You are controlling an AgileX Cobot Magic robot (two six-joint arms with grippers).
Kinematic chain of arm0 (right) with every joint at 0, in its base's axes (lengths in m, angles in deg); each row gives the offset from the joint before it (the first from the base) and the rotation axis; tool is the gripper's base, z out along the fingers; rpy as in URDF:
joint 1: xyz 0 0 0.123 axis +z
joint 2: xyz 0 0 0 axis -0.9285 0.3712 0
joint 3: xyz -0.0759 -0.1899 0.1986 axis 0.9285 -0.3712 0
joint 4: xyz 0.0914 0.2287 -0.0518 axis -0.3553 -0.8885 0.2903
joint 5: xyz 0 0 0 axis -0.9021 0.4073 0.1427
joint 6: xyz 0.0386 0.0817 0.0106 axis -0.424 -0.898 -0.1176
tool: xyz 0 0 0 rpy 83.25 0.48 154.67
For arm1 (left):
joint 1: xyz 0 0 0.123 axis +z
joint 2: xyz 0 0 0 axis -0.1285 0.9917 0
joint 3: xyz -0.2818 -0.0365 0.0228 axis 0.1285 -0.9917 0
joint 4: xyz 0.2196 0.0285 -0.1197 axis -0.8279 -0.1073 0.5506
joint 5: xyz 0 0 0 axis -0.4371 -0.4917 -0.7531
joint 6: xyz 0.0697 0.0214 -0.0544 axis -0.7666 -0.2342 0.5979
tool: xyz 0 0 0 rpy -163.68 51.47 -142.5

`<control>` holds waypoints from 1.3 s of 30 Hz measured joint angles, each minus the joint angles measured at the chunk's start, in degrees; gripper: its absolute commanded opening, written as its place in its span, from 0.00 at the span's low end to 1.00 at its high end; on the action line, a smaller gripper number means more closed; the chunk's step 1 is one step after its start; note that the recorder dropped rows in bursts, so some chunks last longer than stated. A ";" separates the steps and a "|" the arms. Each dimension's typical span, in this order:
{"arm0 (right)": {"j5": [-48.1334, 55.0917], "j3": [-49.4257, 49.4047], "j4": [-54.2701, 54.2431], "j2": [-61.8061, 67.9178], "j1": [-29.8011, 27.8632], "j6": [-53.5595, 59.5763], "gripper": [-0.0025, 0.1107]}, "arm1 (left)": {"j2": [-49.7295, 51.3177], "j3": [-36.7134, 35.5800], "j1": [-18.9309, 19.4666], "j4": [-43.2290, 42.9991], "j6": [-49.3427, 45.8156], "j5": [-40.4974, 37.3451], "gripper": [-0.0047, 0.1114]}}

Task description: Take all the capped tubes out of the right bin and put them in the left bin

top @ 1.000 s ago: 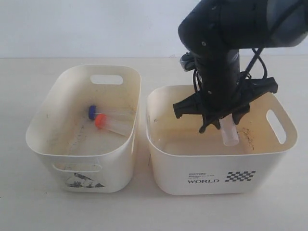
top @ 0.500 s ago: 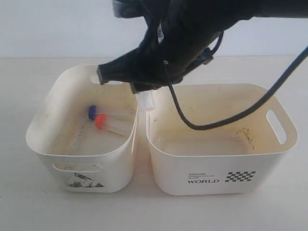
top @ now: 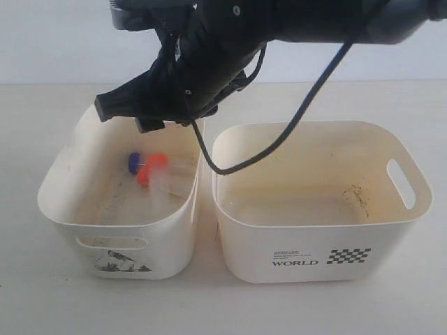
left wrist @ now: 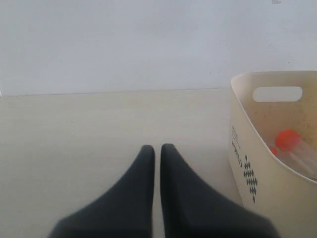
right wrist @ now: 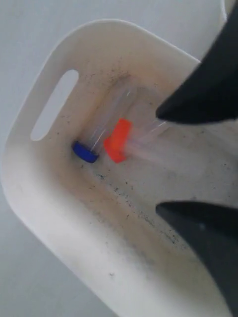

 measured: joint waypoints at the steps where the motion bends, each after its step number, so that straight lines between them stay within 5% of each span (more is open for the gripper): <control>1: 0.85 0.27 -0.65 0.00 0.00 0.00 0.04 | 0.00 0.00 0.00 0.00 0.00 0.00 0.08; 14: 16.77 -1.32 2.80 -15.84 0.00 -1.52 0.02 | 0.00 0.00 0.00 0.00 0.00 0.00 0.08; 24: 18.00 -11.91 11.59 -30.92 0.00 -5.38 0.02 | 0.00 0.00 0.00 0.00 0.00 0.00 0.08; 39: 18.10 -15.47 14.93 -31.64 0.00 -6.89 0.02 | 0.00 0.00 0.00 0.00 0.00 0.00 0.08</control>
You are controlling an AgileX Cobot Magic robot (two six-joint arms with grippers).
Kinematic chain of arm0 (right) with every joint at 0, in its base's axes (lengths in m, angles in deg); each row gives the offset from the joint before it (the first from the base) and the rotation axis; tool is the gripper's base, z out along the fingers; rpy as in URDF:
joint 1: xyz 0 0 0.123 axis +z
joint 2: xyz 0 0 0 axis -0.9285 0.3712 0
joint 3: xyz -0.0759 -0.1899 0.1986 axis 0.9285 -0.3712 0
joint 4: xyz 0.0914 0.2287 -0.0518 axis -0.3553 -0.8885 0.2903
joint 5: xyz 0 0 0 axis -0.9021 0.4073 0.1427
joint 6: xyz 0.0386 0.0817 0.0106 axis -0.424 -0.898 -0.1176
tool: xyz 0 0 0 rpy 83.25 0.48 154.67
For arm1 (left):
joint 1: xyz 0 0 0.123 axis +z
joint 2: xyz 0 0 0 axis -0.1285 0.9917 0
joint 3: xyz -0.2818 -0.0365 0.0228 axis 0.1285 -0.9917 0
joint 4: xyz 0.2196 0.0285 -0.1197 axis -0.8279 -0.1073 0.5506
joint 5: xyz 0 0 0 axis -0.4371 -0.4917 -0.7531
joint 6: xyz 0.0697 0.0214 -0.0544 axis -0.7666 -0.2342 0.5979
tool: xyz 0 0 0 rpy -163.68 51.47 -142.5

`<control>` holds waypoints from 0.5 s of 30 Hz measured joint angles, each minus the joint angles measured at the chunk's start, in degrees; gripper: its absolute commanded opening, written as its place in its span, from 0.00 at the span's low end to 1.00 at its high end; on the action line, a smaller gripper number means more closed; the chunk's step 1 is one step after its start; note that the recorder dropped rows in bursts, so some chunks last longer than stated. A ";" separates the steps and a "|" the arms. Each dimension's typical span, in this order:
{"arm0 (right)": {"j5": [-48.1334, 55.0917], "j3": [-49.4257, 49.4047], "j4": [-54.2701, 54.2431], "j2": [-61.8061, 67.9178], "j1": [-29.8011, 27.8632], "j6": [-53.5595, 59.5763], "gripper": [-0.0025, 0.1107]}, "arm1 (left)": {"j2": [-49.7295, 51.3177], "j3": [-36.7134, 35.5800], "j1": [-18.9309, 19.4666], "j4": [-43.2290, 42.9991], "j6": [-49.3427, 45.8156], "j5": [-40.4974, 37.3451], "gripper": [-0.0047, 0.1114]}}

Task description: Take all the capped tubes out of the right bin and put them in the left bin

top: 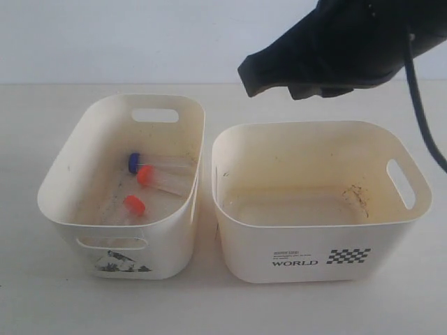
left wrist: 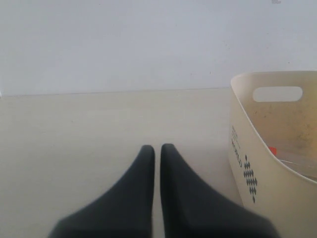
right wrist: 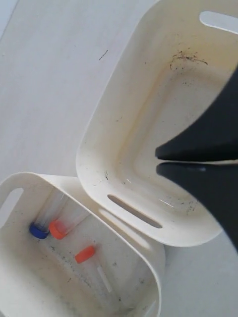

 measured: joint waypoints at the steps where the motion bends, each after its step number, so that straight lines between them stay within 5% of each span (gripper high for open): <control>1: -0.14 0.00 0.44 0.00 0.00 0.00 0.02 | 0.00 0.00 0.00 0.00 0.00 0.00 0.08; 9: -3.49 -1.76 8.19 -2.58 -1.10 0.00 0.02 | 0.00 0.00 0.00 0.00 0.00 0.00 0.08; 15: -21.95 -11.29 8.75 -9.55 -12.23 -0.04 0.02 | 0.00 0.00 0.00 0.00 0.00 0.00 0.08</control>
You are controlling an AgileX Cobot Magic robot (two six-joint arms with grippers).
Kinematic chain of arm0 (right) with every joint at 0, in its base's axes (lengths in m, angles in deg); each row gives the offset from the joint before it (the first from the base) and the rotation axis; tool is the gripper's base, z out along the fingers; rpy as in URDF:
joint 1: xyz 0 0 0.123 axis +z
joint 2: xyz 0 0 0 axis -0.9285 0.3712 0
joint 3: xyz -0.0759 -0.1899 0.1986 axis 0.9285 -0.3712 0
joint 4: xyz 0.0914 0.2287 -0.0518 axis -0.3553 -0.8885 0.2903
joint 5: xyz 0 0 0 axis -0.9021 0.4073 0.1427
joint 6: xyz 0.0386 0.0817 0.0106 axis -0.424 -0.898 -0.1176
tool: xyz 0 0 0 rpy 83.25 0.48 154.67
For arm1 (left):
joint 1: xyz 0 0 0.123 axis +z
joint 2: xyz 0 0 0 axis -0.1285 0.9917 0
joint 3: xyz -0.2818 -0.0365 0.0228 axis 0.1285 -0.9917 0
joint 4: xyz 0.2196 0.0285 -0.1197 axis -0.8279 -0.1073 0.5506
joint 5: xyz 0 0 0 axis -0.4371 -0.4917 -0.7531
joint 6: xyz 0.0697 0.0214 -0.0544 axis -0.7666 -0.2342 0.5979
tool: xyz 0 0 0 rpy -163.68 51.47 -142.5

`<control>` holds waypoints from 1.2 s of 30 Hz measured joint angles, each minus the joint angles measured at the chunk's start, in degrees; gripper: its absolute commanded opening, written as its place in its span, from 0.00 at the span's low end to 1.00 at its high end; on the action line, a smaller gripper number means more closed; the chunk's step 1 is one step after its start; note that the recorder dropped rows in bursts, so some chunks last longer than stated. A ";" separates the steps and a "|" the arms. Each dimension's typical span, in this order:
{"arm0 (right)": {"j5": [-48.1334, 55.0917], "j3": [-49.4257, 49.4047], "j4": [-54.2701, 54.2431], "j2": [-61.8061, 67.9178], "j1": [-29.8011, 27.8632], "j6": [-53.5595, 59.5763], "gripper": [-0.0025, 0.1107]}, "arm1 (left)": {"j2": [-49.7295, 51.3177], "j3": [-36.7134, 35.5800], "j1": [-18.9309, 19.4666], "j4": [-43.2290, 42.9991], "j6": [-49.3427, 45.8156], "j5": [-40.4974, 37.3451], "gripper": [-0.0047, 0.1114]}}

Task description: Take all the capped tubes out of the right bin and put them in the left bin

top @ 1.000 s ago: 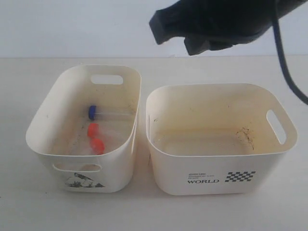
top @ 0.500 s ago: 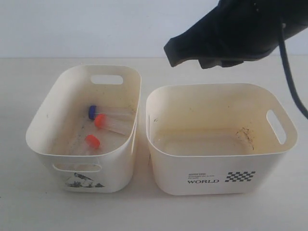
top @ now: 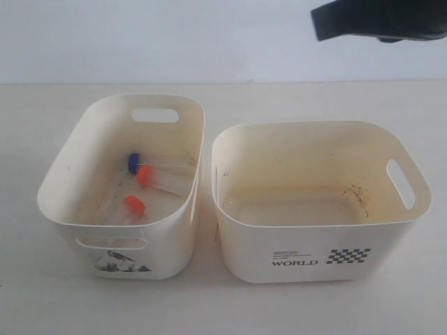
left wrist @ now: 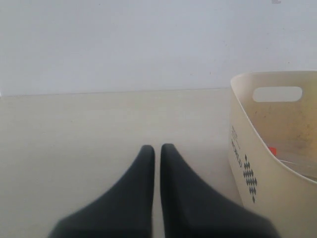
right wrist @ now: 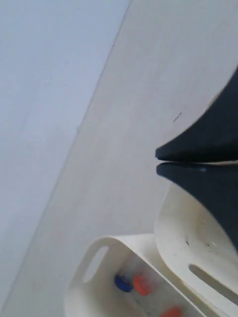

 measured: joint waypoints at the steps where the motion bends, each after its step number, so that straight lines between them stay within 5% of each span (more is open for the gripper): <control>1: -1.99 -1.71 -0.86 -1.10 -1.63 0.00 0.02 | 0.00 0.00 0.00 0.00 0.00 0.00 0.08; 17: -26.80 -38.25 -6.38 -34.45 -26.54 -0.09 0.02 | 0.00 0.00 0.00 0.00 0.00 0.00 0.08; 25: -28.46 -48.57 -6.38 -48.66 -27.58 0.01 0.02 | 0.00 0.00 0.00 0.00 0.00 0.00 0.08; 36: -29.18 -55.53 -6.38 -49.35 -27.58 0.01 0.02 | 0.00 0.00 0.00 0.00 0.00 0.00 0.08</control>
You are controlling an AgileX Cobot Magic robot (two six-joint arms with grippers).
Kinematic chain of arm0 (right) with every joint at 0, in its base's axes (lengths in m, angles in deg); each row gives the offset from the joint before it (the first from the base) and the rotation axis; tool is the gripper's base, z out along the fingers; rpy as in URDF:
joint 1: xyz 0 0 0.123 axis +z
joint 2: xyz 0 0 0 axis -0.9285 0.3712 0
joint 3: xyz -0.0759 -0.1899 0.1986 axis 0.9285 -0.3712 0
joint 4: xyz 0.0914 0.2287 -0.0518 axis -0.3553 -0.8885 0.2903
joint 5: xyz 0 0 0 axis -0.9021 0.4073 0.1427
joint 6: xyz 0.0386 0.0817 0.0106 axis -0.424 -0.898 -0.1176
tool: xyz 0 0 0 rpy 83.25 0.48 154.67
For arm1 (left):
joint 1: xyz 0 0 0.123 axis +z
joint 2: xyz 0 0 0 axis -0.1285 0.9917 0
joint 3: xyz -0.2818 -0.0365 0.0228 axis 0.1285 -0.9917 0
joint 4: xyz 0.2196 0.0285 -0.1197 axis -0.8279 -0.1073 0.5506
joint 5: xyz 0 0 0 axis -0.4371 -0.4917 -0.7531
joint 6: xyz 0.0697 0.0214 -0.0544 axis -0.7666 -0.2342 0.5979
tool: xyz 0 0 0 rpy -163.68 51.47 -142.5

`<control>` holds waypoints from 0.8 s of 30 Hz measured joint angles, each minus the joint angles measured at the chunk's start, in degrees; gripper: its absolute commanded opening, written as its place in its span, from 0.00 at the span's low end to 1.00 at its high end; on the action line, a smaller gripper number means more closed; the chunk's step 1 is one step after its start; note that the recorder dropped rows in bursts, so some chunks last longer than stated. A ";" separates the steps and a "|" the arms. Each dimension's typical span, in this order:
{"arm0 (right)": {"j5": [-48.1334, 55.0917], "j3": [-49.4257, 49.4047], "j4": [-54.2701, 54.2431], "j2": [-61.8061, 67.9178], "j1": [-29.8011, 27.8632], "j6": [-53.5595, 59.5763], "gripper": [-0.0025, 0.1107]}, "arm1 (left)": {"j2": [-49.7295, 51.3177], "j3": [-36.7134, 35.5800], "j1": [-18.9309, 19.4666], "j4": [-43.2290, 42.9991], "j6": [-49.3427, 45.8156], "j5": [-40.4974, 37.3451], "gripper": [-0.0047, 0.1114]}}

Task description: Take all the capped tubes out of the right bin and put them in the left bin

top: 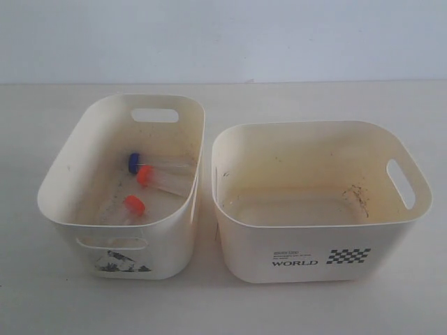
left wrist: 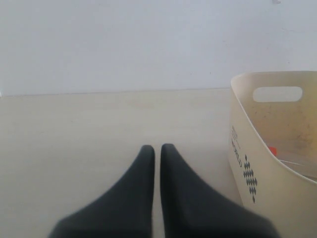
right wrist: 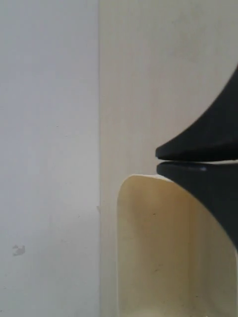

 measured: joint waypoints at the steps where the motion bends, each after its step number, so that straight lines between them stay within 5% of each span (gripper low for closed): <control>1: 0.00 -1.12 -0.60 -0.44 0.00 0.00 0.02 | 0.00 0.00 0.00 0.00 0.00 0.00 0.08; 12: 9.01 -2.52 -19.12 -8.71 0.00 21.97 0.02 | 0.00 0.00 0.00 0.00 0.00 0.00 0.08; 24: 17.16 -2.80 -20.25 -13.39 0.00 23.98 0.02 | 0.00 0.00 0.00 0.00 0.00 0.00 0.08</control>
